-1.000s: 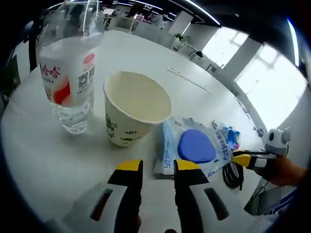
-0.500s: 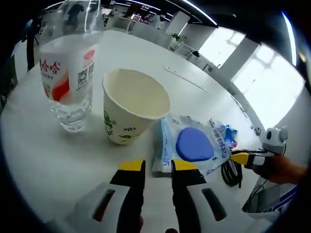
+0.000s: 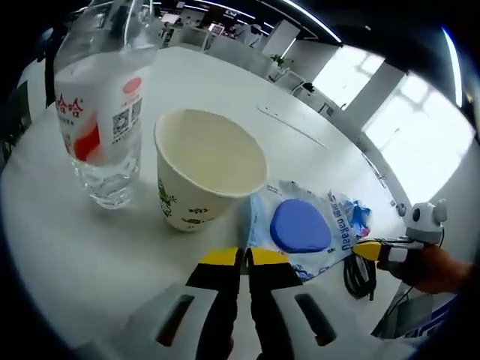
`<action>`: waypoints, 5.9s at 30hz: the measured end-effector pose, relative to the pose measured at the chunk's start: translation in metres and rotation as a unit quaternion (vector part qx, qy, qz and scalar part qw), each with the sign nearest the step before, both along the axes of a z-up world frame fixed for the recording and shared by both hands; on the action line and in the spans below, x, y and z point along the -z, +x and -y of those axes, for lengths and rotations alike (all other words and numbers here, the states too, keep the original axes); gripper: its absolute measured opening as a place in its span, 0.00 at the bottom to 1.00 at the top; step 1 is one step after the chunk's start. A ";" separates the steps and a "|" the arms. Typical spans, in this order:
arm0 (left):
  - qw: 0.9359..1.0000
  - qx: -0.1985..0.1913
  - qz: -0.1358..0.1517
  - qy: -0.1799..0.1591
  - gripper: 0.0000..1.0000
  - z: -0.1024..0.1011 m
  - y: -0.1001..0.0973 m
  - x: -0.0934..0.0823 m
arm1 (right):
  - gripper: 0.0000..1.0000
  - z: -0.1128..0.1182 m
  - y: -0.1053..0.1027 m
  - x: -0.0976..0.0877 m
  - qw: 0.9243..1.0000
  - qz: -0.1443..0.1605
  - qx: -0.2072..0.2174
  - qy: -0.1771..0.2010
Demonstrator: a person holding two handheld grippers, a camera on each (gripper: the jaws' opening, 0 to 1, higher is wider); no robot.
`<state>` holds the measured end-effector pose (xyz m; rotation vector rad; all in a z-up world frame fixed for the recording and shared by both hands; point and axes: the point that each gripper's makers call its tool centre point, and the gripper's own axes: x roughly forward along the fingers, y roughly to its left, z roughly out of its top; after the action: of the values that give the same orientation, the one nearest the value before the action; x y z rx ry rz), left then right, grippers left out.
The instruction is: Arrange the tabletop items into an orderly group along one side of the table until the central work area is clear of visible clutter.
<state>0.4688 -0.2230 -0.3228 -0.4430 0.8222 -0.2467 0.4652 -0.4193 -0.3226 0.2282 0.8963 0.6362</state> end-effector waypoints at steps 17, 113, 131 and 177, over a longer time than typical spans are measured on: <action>1.000 -0.016 0.000 -0.005 0.04 -0.004 0.006 -0.002 | 0.03 0.002 0.007 -0.002 1.000 0.003 0.002 -0.001; 0.992 0.063 0.094 0.062 0.28 -0.027 -0.091 -0.076 | 0.01 0.083 -0.059 0.003 0.996 0.014 0.041 -0.078; 0.992 0.060 0.092 0.060 0.28 -0.025 -0.093 -0.073 | 0.14 0.088 -0.052 -0.017 0.997 0.029 0.064 -0.024; 0.988 0.064 0.107 0.090 0.30 -0.034 -0.102 -0.094 | 0.14 0.150 0.041 -0.003 0.980 0.015 0.181 -0.078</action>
<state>0.3666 -0.1891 -0.2285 -0.1906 0.6550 -0.3310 0.5067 -0.5696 -0.3198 0.2325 0.8454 0.2300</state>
